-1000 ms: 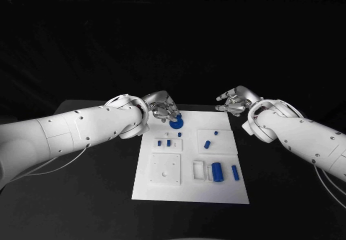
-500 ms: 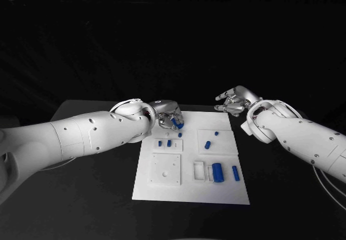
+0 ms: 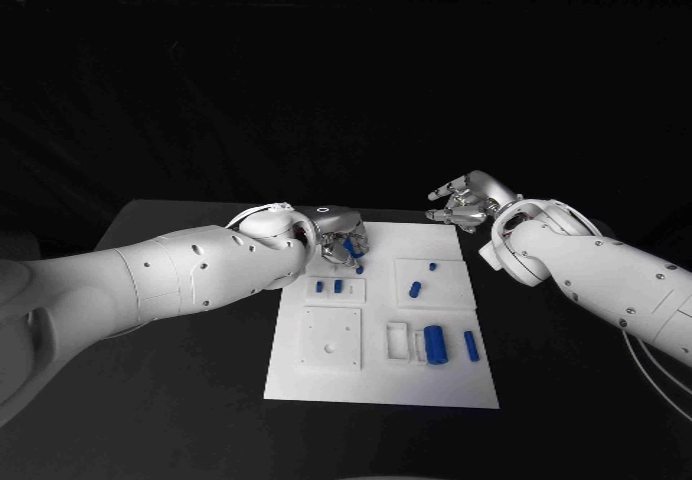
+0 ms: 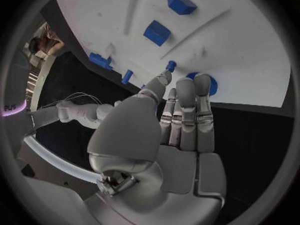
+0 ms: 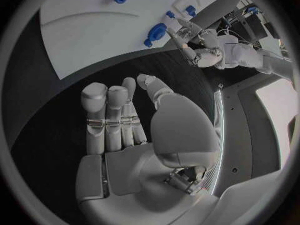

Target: Assemble the parts on the task board

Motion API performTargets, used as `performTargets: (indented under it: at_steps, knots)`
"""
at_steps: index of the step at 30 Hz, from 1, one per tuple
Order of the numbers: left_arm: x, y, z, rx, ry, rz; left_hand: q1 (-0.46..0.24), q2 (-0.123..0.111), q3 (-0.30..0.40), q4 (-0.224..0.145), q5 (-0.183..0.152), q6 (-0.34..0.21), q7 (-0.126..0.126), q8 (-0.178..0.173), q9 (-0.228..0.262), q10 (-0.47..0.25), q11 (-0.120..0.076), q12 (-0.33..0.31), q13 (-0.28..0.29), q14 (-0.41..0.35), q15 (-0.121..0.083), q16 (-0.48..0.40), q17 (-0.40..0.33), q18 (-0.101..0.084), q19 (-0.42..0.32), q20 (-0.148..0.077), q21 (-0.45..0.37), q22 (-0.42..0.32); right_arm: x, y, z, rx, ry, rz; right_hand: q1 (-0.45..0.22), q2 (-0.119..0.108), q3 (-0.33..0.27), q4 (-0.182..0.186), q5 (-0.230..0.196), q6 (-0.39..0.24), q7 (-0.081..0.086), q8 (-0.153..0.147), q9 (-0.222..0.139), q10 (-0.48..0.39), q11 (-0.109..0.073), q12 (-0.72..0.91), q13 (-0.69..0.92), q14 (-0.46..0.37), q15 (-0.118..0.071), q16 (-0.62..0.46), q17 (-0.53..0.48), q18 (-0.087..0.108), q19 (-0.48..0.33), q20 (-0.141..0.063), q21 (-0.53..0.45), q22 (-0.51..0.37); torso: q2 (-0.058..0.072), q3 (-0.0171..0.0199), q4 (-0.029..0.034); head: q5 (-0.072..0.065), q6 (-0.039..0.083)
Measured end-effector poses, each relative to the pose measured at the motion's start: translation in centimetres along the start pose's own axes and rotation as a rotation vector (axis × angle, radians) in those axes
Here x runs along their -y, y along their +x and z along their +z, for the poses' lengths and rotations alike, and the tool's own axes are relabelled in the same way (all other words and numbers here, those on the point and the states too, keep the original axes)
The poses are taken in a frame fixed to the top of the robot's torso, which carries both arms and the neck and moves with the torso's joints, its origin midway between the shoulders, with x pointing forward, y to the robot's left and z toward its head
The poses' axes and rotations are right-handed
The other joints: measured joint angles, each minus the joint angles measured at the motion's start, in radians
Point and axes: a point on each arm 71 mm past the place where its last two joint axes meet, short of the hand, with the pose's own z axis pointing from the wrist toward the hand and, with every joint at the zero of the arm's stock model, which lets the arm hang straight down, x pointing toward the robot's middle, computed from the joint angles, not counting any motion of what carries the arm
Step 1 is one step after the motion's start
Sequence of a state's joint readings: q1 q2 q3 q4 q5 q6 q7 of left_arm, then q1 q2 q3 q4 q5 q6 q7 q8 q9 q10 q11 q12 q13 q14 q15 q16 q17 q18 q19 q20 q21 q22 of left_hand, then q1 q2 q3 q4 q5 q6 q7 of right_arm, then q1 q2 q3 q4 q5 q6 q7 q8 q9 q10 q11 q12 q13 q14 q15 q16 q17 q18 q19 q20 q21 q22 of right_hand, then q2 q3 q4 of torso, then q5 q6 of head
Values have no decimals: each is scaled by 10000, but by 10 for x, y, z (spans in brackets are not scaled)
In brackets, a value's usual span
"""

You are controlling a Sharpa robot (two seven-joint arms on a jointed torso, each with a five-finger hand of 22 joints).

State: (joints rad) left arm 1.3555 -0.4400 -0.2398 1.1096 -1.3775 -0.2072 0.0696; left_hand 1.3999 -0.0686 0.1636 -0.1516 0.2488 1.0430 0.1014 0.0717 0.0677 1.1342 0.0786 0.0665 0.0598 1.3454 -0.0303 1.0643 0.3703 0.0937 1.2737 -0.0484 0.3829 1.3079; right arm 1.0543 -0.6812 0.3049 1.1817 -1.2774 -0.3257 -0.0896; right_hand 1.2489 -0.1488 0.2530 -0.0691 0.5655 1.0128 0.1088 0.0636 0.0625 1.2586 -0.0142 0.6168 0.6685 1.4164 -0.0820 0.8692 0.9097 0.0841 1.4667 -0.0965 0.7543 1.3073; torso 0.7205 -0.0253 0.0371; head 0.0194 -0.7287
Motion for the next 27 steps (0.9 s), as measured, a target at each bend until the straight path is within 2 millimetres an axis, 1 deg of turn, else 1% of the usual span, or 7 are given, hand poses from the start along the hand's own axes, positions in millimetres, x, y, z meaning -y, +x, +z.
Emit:
performTargets:
  at_steps: [3,6,9,11,22,23,27]
  knots:
    - [-1,1,1,-18,-25,26,-52,-51,218,-10,50,1,1,0,0,6,-6,0,0,0,0,77,-13,0,0,0,153,0,0,0,0,-3,-11,4,0,0,0,0,0,-4,4,0,0,0,1,0,0,0,0,0,0,0,0,0,0,0,1,0,5,-12,-12]
    - [-1,3,2,-56,-32,32,-52,-52,362,-4,58,166,25,-42,0,183,-36,0,0,0,0,154,-13,-2,-19,-19,237,-1,-1,0,0,-8,-27,10,0,0,0,0,0,-7,5,0,0,1,1,0,0,0,0,0,1,0,0,0,1,0,1,0,5,-19,-25]
    - [0,5,3,-98,-35,36,-52,-51,441,-4,58,165,24,-52,0,219,-73,0,0,0,0,195,-8,-4,-35,-36,285,-1,-2,1,0,-13,-41,14,0,0,0,0,0,-8,6,0,0,2,2,0,1,0,0,0,1,0,0,0,1,0,4,0,5,-29,-40]
    - [0,6,3,-134,-41,36,-95,-94,498,-3,58,224,32,-53,1,248,-43,0,0,0,0,195,1,-5,-35,-35,350,-2,-2,1,0,-16,-49,17,0,0,0,0,0,-12,9,0,0,16,17,1,1,0,0,0,1,1,0,0,2,0,4,0,5,-33,-47]
    - [1,12,5,-315,-27,11,-105,-104,550,-3,58,253,42,-53,1,395,-73,0,1,0,0,238,0,-4,-71,1,427,-3,-3,1,0,-24,-68,26,0,0,0,0,0,-15,10,0,0,21,21,1,-61,1,1,0,-27,0,0,0,-73,0,-1,-4,13,-49,-86]
    - [0,12,5,-324,-29,11,-105,-104,566,-19,58,269,58,-53,1,395,-73,0,1,0,0,238,0,66,-71,2,434,-4,-3,1,0,-24,-70,26,0,0,0,0,0,-15,10,0,0,34,35,1,-63,1,0,0,-27,0,0,0,-73,0,-4,-4,14,-52,-88]
    - [0,12,5,-359,-46,13,-148,-61,599,14,58,269,58,-53,1,417,-96,0,1,0,0,287,0,144,-71,2,506,-4,-3,1,0,-23,-70,25,0,0,0,0,0,-16,10,0,0,35,35,1,-63,1,1,0,-27,-1,0,0,-73,0,-8,-3,17,-58,-95]
